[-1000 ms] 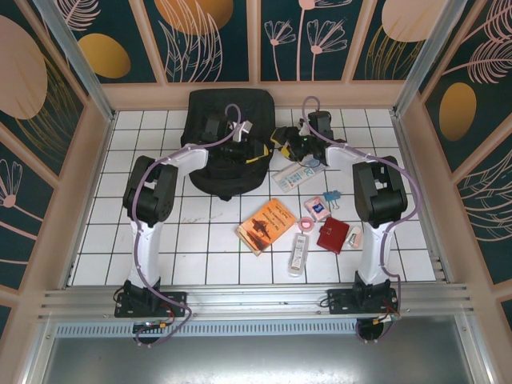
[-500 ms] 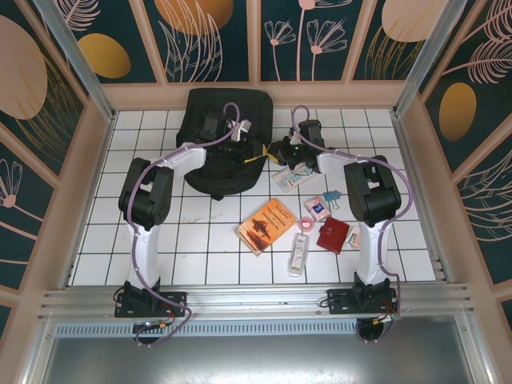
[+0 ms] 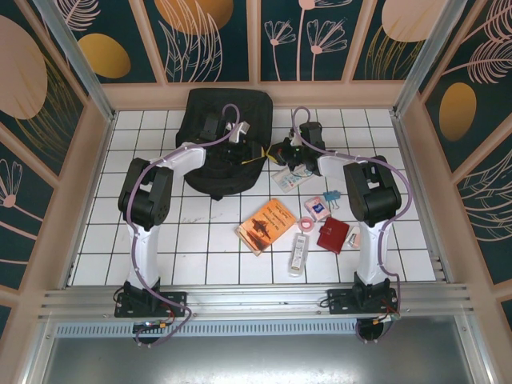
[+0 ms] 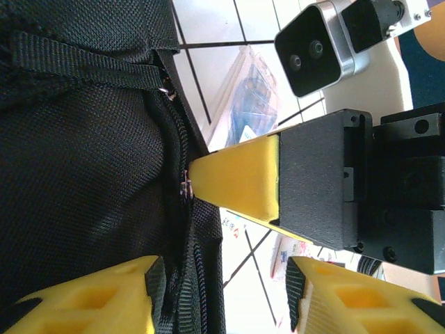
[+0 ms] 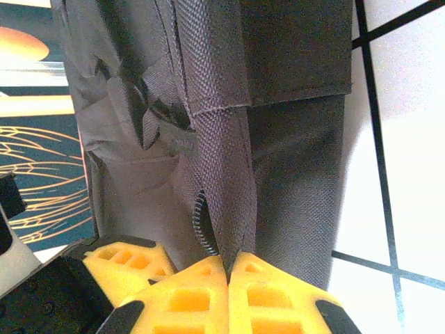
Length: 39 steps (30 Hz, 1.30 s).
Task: Pack the student bag
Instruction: Unzip the student bag at the middle-left of the table.
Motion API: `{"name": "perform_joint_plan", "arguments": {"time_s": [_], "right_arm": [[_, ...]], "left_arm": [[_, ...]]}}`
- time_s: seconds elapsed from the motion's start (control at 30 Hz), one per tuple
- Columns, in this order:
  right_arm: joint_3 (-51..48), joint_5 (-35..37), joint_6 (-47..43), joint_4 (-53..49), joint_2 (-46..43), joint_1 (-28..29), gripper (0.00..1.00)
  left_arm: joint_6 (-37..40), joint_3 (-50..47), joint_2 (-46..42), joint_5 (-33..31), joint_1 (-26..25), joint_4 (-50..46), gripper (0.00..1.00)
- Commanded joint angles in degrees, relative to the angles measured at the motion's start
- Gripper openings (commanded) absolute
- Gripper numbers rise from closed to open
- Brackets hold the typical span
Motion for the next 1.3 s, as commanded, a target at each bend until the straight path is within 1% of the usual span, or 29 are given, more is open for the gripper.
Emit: {"name": "perform_joint_plan", "arguments": {"time_s": [0.0, 0.13, 0.2, 0.3, 0.43, 0.63, 0.67, 0.73, 0.8, 0.97, 1.03, 1.07, 1.2, 1.23, 1.27], "right_arm": [[-0.8, -1.5, 0.8, 2.8, -0.3, 0.2, 0.0], [-0.2, -1.5, 1.3, 2.9, 0.1, 0.2, 0.0], [0.2, -1.7, 1.6, 3.0, 0.3, 0.3, 0.0], [0.8, -1.9, 2.0, 3.1, 0.6, 0.5, 0.0], [1.6, -1.6, 2.1, 2.8, 0.6, 0.8, 0.0], [2.6, -1.7, 1.8, 1.6, 0.7, 1.0, 0.0], [2.7, -1.6, 1.8, 1.5, 0.6, 1.0, 0.0], [3.0, -1.4, 1.4, 0.8, 0.4, 1.0, 0.0], [3.0, -1.0, 0.9, -0.2, 0.2, 0.9, 0.0], [2.4, -0.2, 0.3, -1.6, -0.5, 0.0, 0.0], [2.1, 0.4, -0.1, -2.3, -0.9, -0.6, 0.05], [2.2, 0.7, -0.4, -3.0, -1.0, -0.9, 0.1], [3.6, 0.3, -1.7, -4.2, -0.5, -1.4, 0.39], [4.2, 0.0, -1.8, -4.3, -0.1, -1.4, 0.45], [4.8, -0.4, -1.8, -4.3, 0.2, -1.4, 0.49]], "left_arm": [[0.7, -1.2, -1.7, 1.5, 0.1, -0.1, 0.51], [-1.2, -3.5, -2.9, 4.3, 0.0, 3.0, 0.49], [-1.3, -4.1, -3.1, 4.7, -0.1, 3.3, 0.47], [-1.3, -4.4, -2.3, 4.9, 0.0, 2.9, 0.41], [-1.5, -4.2, -1.7, 5.4, -0.4, 3.4, 0.28], [-1.5, -3.0, -1.6, 5.6, -0.6, 2.9, 0.16], [-1.3, -2.8, -1.3, 5.4, -0.6, 2.4, 0.13], [-0.7, -2.4, -0.9, 4.8, -0.6, 1.2, 0.0], [-0.6, -2.6, -0.8, 4.2, -0.6, 0.8, 0.0], [0.4, -3.4, -3.1, 0.4, -0.5, -1.1, 0.0], [0.6, -4.2, -4.2, -0.5, -0.5, -1.6, 0.0], [0.6, -4.5, -4.6, -0.8, -0.5, -2.0, 0.0], [0.5, -6.5, -5.7, -0.6, -0.5, -1.9, 0.0], [0.3, -7.2, -5.9, -0.7, -0.5, -1.5, 0.0], [0.1, -7.8, -6.1, -0.5, -0.5, -1.0, 0.0]]}}
